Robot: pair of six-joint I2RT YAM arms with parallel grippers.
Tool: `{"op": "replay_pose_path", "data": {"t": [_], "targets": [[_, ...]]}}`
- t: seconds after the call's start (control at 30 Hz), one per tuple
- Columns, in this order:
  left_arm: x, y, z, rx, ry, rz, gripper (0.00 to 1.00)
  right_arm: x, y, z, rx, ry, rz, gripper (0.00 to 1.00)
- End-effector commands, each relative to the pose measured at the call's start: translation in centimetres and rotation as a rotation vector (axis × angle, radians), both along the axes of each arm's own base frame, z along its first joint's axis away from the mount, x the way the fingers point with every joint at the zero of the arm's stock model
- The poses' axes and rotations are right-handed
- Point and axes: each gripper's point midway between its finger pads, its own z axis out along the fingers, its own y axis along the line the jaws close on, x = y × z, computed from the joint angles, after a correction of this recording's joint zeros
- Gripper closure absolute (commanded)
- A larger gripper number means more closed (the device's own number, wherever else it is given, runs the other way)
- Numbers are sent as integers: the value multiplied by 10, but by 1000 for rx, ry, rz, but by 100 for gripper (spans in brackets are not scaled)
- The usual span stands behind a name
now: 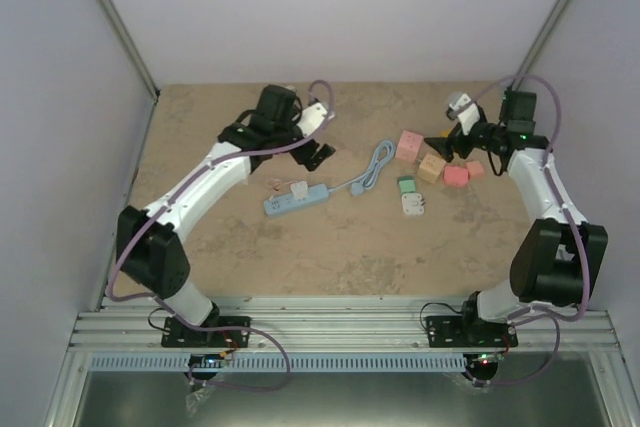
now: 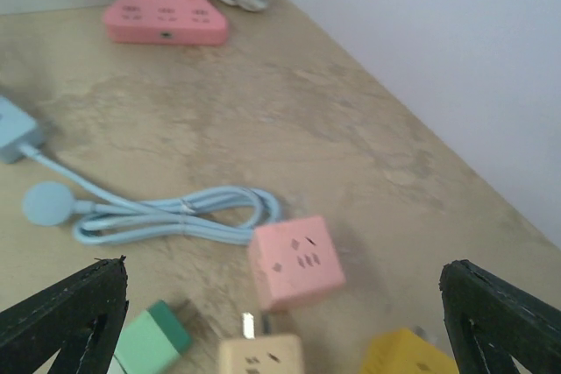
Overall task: Pull the plug off the socket
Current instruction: Remove the plug from the socket.
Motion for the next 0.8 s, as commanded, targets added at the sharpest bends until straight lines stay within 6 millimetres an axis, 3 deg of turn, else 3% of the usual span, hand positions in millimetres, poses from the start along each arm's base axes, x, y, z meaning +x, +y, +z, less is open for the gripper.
{"op": "replay_pose_path", "data": {"t": [0.0,0.23,0.47,0.77], "targets": [[-20,20,3,-59,35,-66,0,-9,42,-6,-12,3,181,2],[-57,49,-37,-35,135,-148,0,-27,115,-6,-88,-30,421,4],[-73,73,-87,11,228,-145,0,-32,169,-24,-150,25,566,7],[-96,89,-124,71,312,-207,2,-35,224,-52,-185,94,673,9]]}}
